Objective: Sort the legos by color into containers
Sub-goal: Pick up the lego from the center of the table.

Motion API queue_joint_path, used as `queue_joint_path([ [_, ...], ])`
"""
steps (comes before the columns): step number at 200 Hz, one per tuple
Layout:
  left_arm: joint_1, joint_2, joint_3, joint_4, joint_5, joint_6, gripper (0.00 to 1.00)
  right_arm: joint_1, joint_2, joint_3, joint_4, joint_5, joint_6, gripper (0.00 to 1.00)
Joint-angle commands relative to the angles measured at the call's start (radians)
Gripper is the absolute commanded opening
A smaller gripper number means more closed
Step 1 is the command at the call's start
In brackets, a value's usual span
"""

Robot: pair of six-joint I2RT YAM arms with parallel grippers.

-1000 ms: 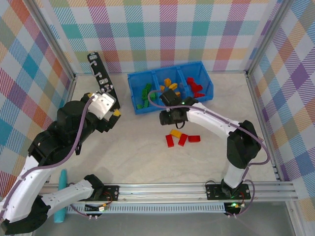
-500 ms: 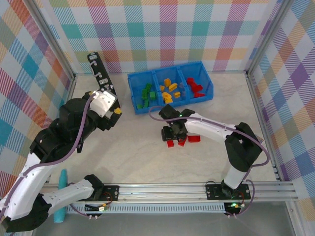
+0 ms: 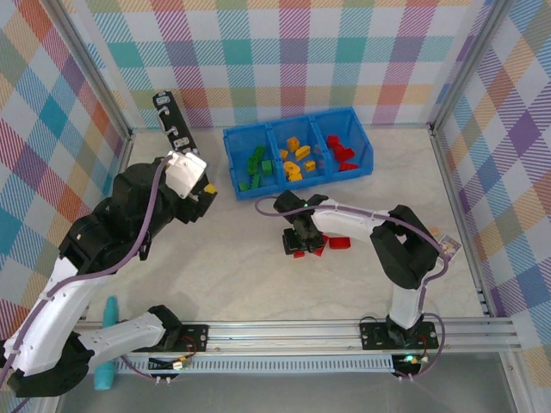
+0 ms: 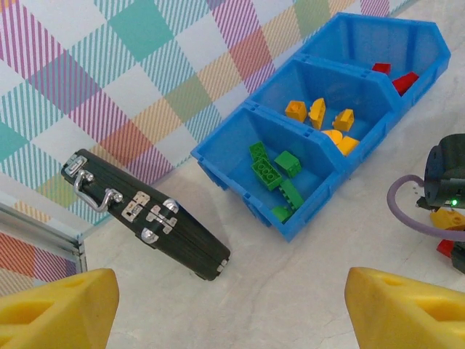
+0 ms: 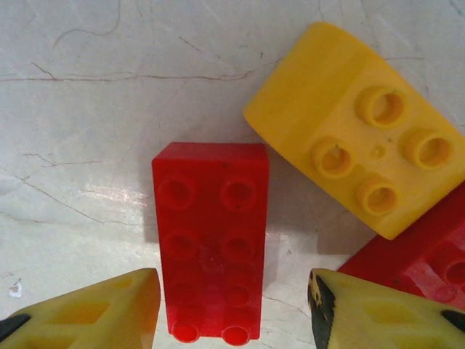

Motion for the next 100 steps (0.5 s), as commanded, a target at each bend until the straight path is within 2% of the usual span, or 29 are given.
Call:
queue_joint_path([
  [1, -0.013, 0.011, 0.033, -0.019, -0.021, -0.014, 0.81, 0.009, 0.049, 0.013, 0.000, -0.013, -0.018, 0.54],
  [63, -0.012, 0.037, 0.033, -0.013, -0.018, -0.021, 0.81, 0.009, 0.049, 0.005, -0.022, -0.008, -0.040, 0.32],
  [100, -0.013, 0.055, 0.034, -0.001, -0.016, -0.021, 0.81, -0.005, -0.075, 0.070, -0.139, 0.023, -0.076, 0.29],
])
